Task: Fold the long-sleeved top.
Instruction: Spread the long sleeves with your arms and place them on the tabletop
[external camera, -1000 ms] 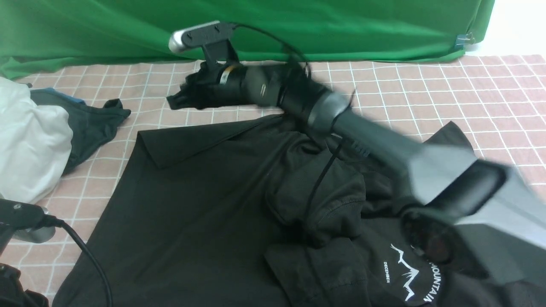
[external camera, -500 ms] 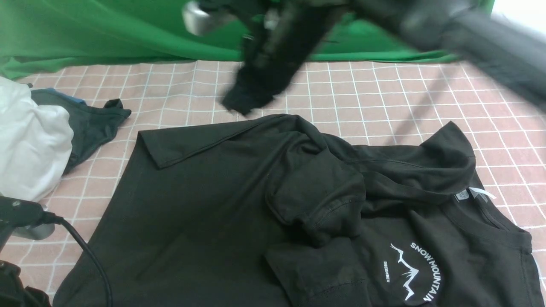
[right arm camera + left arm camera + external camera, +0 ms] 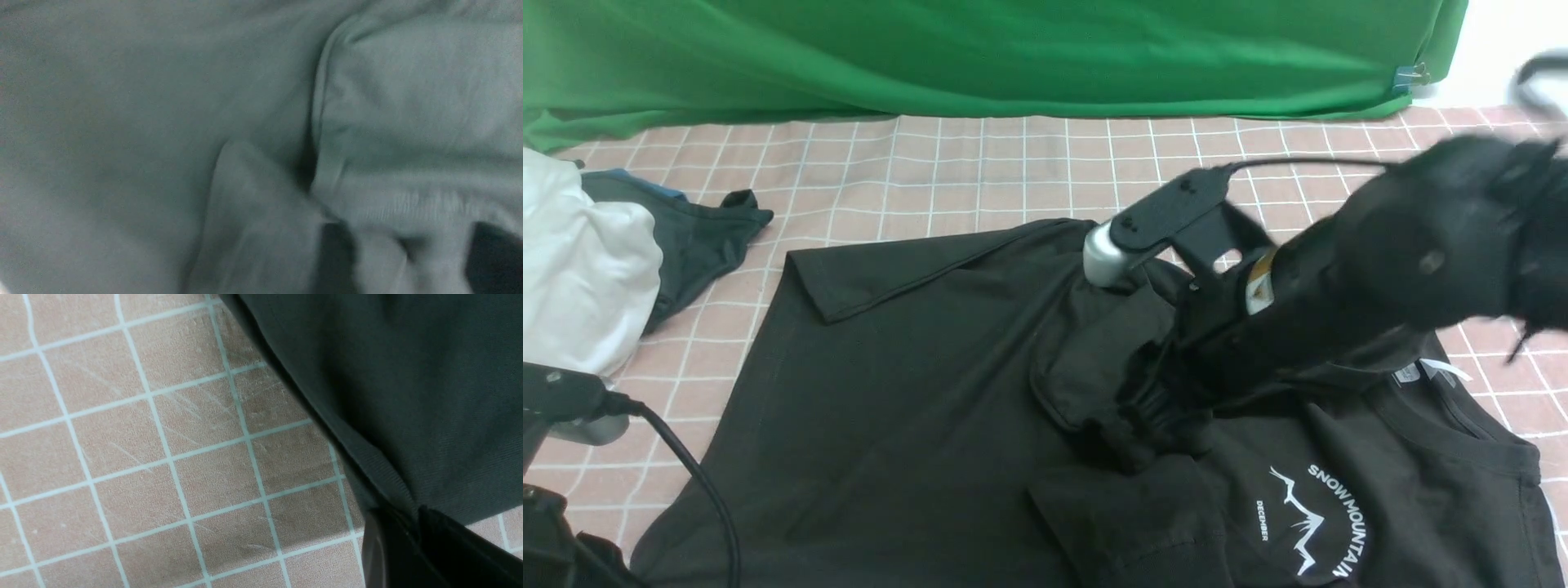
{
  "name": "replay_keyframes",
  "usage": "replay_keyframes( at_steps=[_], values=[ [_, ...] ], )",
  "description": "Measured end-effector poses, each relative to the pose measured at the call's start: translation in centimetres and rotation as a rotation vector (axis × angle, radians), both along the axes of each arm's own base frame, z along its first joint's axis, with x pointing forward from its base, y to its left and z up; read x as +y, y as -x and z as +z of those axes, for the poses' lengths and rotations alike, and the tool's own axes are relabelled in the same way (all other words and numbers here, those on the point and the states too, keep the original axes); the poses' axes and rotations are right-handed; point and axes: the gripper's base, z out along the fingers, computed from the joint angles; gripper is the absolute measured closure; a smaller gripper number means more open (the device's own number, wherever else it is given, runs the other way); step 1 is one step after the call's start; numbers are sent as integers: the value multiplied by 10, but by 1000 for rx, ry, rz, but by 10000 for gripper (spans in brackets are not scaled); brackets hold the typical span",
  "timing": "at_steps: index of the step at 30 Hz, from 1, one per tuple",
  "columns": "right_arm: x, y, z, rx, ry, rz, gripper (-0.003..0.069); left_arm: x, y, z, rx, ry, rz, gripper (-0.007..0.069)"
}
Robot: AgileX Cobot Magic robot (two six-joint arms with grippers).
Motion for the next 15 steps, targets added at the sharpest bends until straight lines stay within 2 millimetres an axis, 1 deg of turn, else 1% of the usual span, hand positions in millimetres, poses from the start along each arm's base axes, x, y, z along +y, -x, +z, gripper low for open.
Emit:
replay_keyframes(
  at_steps=[1, 2, 6, 7, 9, 12, 14, 15],
  values=[
    [1, -5, -6, -6, -2, -13, 95, 0, 0, 0, -2, 0, 0, 574],
    [2, -20, -21, -10, -4, -49, 29, 0, 0, 0, -2, 0, 0, 574],
    [-2, -56, -49, -9, -17, -153, 7, 0, 0, 0, -2, 0, 0, 574],
    [-4, -67, -58, 1, -12, -180, 7, 0, 0, 0, -2, 0, 0, 574],
    [-9, -82, -69, 24, -10, -231, 7, 0, 0, 0, -2, 0, 0, 574],
    [-10, -94, -79, 77, 8, -262, 27, 0, 0, 0, -2, 0, 0, 574],
    [-8, -94, -81, 107, 7, -268, 81, 0, 0, 0, -2, 0, 0, 574],
    [-7, -93, -81, 122, 2, -269, 129, 0, 0, 0, -2, 0, 0, 574]
  ],
)
